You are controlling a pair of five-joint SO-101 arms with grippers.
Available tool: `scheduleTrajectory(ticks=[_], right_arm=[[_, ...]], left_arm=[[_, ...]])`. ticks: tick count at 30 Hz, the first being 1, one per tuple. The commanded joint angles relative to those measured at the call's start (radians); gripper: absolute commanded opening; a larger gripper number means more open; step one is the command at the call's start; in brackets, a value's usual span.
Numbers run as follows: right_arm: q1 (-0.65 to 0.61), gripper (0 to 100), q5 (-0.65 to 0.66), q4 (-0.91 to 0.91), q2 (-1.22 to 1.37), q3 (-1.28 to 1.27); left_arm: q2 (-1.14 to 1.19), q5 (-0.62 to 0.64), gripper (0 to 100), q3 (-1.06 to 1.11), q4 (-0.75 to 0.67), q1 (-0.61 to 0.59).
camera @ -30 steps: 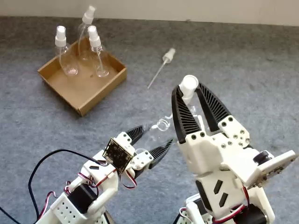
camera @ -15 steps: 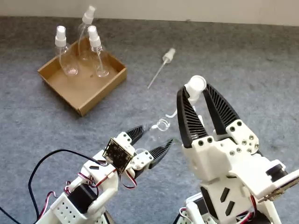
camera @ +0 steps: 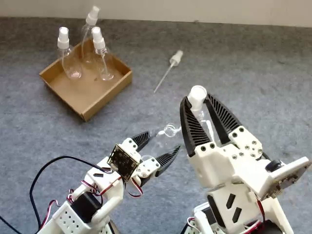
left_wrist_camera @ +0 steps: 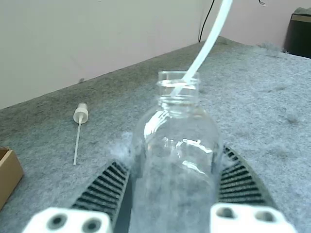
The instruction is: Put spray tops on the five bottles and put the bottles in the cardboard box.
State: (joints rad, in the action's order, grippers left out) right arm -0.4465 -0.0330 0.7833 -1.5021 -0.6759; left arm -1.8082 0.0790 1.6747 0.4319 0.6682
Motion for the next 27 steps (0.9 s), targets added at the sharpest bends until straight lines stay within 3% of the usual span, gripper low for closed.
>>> scheduleTrajectory(ticks=[1,22,27], right_arm=[[-0.010,0.7,0.006,0.002,0.001,0.007],[-0.012,1.5,0.011,0.001,0.001,-0.360],[-0.012,15.6,0.011,0.005,0.001,-0.415]], left_arm=[[-0.016,0.000,3,0.019,-0.018,-0.013],[-0.016,0.000,3,0.019,-0.018,-0.013],[-0.016,0.000,3,0.019,-0.018,-0.013]])
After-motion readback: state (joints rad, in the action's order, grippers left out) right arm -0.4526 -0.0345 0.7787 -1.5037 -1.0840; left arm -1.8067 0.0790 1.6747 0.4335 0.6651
